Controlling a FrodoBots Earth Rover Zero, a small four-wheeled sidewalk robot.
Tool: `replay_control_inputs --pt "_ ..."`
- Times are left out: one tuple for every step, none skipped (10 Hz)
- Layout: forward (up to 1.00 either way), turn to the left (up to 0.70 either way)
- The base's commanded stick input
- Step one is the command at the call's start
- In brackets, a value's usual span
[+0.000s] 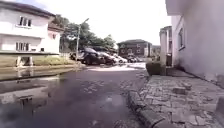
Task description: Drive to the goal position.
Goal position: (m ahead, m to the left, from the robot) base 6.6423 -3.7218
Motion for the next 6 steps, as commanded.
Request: replay_control_inputs --pt "0.69 0.03" --pt "0.69 0.03" --pt "0.69 0.03" --pt "0.69 0.03" --pt "0.69 0.03" --pt "0.69 0.03"
